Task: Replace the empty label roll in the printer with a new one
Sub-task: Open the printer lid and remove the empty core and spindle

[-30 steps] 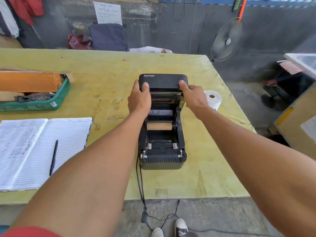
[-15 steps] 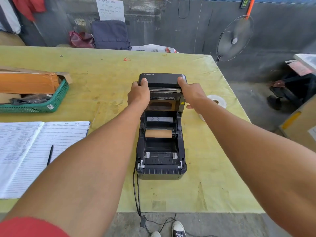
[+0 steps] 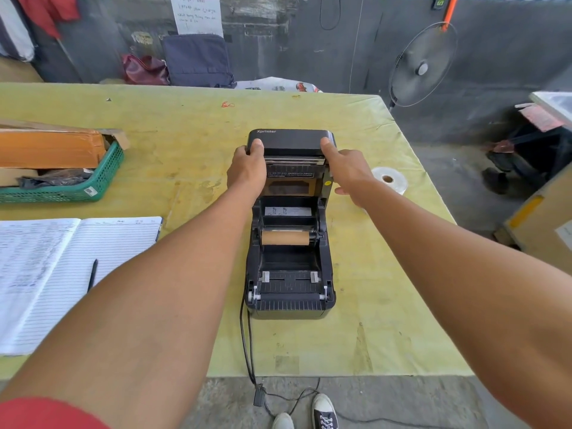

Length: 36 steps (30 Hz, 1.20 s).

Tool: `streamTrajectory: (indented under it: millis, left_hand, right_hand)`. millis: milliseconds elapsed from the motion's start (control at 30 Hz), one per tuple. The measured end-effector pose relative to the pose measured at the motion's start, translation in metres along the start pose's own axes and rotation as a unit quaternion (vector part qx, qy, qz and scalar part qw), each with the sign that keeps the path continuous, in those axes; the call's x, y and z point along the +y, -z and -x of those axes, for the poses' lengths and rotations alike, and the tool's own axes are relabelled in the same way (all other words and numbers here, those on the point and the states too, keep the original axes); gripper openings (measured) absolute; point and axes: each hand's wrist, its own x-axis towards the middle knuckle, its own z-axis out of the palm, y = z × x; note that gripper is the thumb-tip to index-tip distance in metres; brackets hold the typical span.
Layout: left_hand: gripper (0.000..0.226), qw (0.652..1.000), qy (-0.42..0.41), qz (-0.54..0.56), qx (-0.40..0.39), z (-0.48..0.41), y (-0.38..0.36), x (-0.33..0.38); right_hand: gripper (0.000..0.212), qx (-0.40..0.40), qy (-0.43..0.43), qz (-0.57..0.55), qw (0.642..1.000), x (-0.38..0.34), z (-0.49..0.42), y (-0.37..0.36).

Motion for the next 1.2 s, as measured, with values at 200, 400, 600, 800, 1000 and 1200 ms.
streamTrajectory:
  millis: [200,400,600,800,1000,1200]
  left_hand:
    - [0.041,0.994,-0.042,-0.077,0.062,0.011,0.011,-0.043]
    - [0.073,0.938,-0.103,-0.269,-0.193,0.031,0.008,-0.118]
    - [0.047,0.957,-0.096,-0.237,-0.137,0.03,-0.004,-0.14]
    - [0.034,0.953,-0.12,-0.271,-0.069,0.033,-0.008,-0.14]
    - [0.029,0.958,-0.155,-0.225,-0.082,0.033,0.002,-0.111]
    - [0.028,0.986,0.032,0.067,-0.15,0.047,-0.003,-0.065]
  right_hand:
    - [0.031,0.082,0.011,-0.008,0.997,0.048,0.014,0.005]
    - [0.041,-0.163,0.004,0.183,0.969,0.103,0.036,-0.005]
    - [0.064,-0.17,0.074,0.215,0.959,0.117,0.033,-0.029]
    - [0.046,-0.157,0.085,0.236,0.955,0.126,0.018,-0.037]
    - [0.035,-0.17,0.105,0.149,0.968,0.112,0.021,-0.018]
    - [0.02,-0.199,-0.02,-0.076,0.977,0.075,0.046,0.018]
